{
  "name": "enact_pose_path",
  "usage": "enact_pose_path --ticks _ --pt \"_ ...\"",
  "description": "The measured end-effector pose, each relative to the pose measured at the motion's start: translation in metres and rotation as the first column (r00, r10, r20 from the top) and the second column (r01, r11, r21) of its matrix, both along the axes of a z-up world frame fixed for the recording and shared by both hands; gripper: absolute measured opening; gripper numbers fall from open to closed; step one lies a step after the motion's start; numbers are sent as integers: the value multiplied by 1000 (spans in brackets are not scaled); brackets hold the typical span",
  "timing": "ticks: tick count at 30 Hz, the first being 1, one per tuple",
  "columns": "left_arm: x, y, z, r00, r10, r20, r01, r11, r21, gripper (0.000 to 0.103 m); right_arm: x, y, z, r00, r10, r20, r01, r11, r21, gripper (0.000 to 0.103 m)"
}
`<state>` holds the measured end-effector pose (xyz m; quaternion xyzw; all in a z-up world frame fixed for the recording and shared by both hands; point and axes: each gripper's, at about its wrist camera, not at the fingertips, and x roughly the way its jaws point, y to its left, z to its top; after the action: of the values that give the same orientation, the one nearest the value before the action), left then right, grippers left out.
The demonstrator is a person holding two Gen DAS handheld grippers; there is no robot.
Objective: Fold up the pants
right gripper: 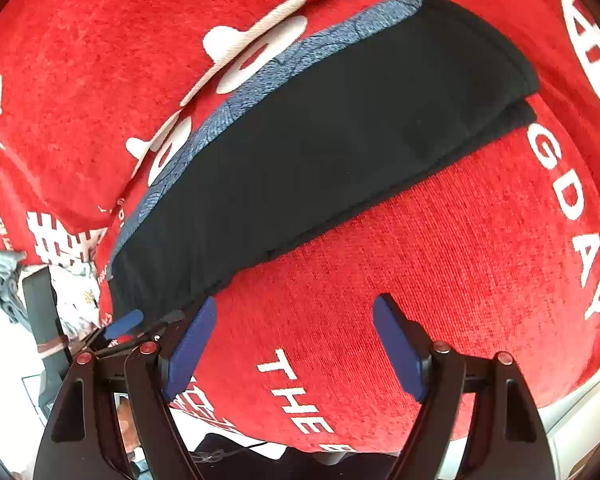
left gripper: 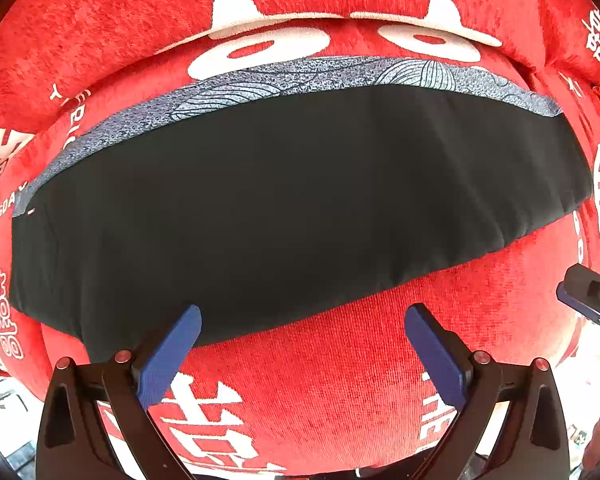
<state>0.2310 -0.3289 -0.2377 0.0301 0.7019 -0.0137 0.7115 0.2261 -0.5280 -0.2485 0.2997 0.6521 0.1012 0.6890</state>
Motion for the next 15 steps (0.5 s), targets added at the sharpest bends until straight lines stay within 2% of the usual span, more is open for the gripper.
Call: enact_pose_path --ticks 11,15 --pt "19 -5 -10 1000 5 -17 -4 1000 21 102 1 -33 -8 994 -105 -39 106 994 38 83" --pt "26 -11 -11 1000 -12 -20 12 1000 4 102 6 -44 -11 990 -138 -38 140 988 62 83"
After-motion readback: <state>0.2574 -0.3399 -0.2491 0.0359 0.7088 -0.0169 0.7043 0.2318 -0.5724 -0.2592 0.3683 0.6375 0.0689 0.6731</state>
